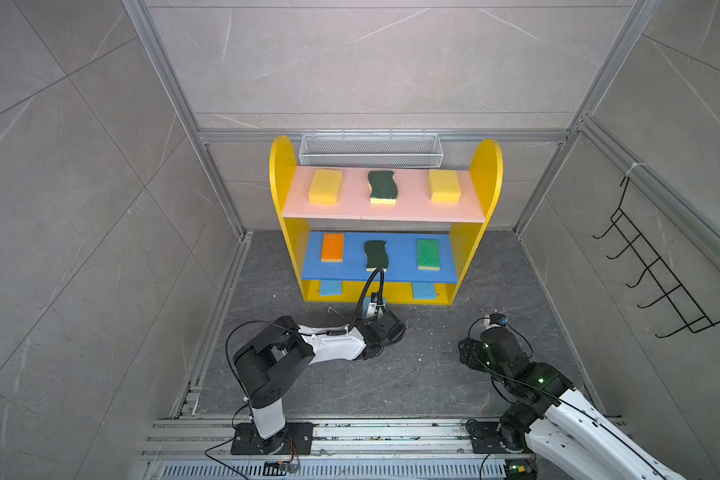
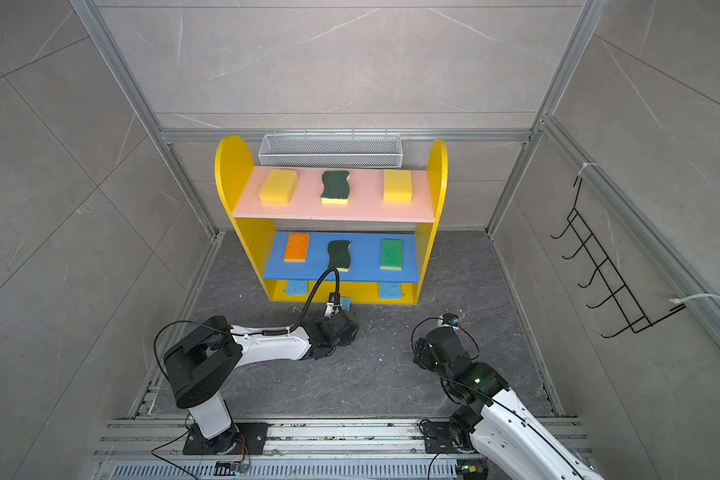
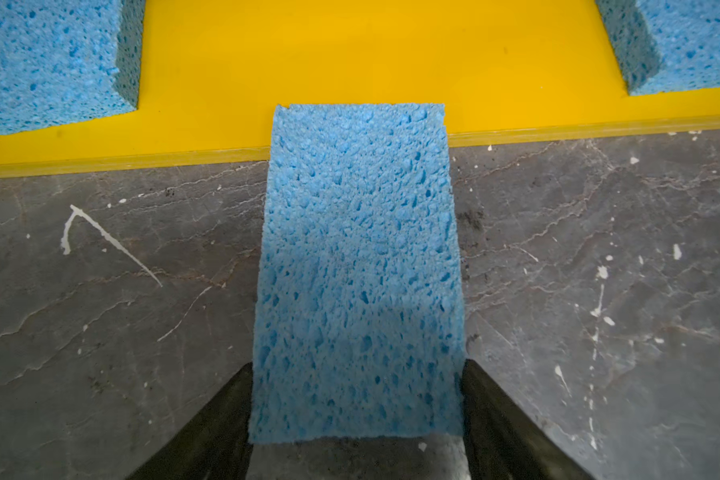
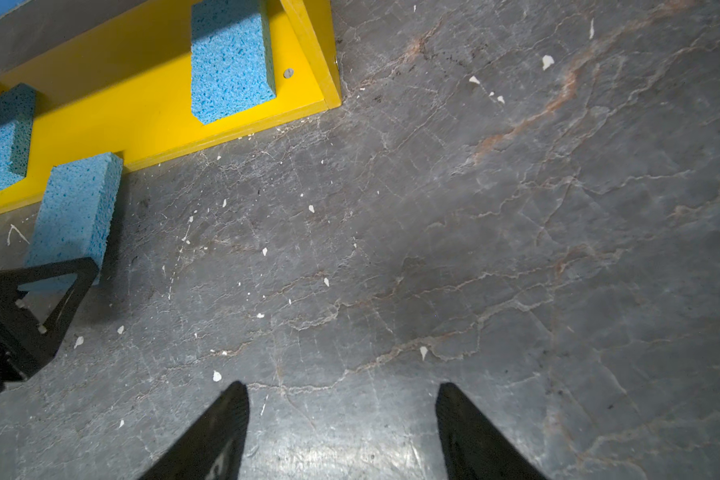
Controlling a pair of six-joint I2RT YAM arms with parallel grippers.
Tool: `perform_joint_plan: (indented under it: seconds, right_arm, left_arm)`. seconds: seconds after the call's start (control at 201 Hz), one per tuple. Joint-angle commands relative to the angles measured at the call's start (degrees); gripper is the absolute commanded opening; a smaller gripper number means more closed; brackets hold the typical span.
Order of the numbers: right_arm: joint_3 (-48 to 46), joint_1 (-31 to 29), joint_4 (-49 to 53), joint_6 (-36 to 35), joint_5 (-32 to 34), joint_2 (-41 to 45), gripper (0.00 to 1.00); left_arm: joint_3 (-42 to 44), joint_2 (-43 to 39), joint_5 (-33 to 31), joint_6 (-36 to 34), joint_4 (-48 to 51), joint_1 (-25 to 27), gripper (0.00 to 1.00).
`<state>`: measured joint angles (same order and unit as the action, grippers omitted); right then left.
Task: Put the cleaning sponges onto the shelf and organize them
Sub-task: 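Lift the light-blue sponge with the left gripper toward the yellow base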
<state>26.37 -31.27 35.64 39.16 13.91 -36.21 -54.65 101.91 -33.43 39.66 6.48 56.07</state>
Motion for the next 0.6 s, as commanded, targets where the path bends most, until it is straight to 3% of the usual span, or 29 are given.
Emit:
perform_joint_plan:
  seconds: [0.0,0.597]
  right_arm:
    - [0.8,-0.2,0.8,-1.0,-0.2,0.2,0.73]
    - [-0.2,-0.1,-2.6,-0.9,-1.5,-3.3,0.72]
  left_arm:
    - [-2.6,0.6,-3.2,-2.2,-4.4,-0.7,0.74]
    - [-4.2,3.2,-0.6,-5.9,-10.5,-4.6,0.73]
